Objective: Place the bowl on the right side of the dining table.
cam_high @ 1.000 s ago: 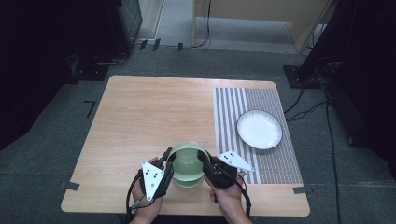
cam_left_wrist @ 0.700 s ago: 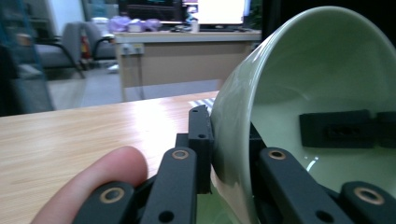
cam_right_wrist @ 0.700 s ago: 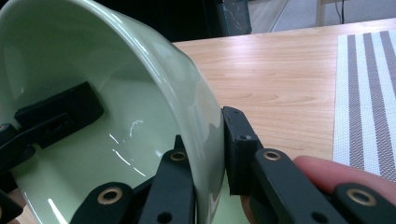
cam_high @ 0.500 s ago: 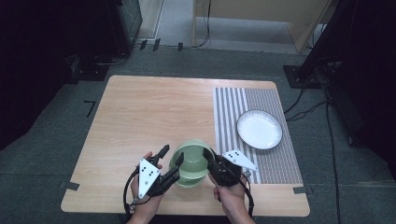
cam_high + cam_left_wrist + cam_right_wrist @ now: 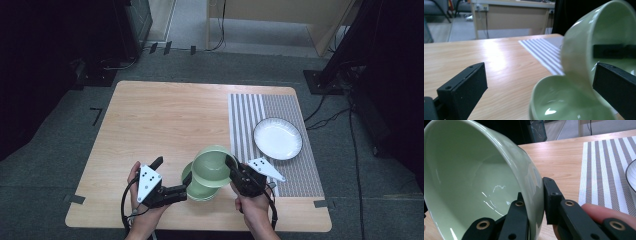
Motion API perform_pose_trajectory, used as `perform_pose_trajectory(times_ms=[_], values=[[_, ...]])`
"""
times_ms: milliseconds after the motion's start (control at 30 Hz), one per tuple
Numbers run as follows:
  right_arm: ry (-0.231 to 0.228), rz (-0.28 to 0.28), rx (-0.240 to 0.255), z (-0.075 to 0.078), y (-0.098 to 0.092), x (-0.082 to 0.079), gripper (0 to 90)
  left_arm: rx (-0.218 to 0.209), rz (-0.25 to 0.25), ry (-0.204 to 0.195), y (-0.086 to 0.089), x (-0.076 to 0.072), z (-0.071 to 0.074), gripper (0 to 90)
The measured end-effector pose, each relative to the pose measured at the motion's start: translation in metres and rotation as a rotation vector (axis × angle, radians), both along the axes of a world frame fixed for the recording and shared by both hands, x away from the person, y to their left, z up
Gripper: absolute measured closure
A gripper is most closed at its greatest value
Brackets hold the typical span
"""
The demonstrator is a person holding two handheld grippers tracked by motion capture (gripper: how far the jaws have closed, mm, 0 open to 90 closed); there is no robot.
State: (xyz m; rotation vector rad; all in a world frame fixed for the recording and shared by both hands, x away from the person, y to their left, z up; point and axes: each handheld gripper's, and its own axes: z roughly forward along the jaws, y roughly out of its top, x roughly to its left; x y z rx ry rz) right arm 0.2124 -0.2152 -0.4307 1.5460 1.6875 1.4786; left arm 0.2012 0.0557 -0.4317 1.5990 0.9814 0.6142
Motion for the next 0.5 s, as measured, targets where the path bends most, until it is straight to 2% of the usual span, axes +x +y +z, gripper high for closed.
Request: perform_pose_trajectory(times_ms=[100,133,233,267,367,400,433,500], values=[[-0.002,-0.003,-0.002,0.001,-0.002,0.0,83.6,0.02,0.025,0.014,0.011,0.0,-0.003,0.0],[-0.004,-0.004,-0.003,0.001,-0.003,0.001,83.6,0.034,0.046,0.035,0.02,0.002,-0.005,0.0],[-0.002,-0.01,-0.005,0.001,-0.004,0.002,83.6,0.041,0.065,0.048,0.028,0.003,-0.008,0.0],[0.0,-0.009,-0.007,0.001,-0.006,0.003,83.6,0.063,0.088,0.064,0.038,0.003,-0.013,0.0],[0.002,-0.011,-0.01,0.001,-0.007,0.004,83.6,0.076,0.106,0.074,0.046,0.004,-0.017,0.0],[0.005,-0.013,-0.008,0.001,-0.008,0.004,83.6,0.093,0.127,0.089,0.057,0.004,-0.022,0.0],[0.005,-0.013,-0.008,0.001,-0.008,0.004,83.6,0.093,0.127,0.089,0.057,0.004,-0.022,0.0],[0.004,-0.018,-0.009,0.001,-0.009,0.005,83.6,0.098,0.149,0.099,0.068,0.004,-0.025,0.0]])
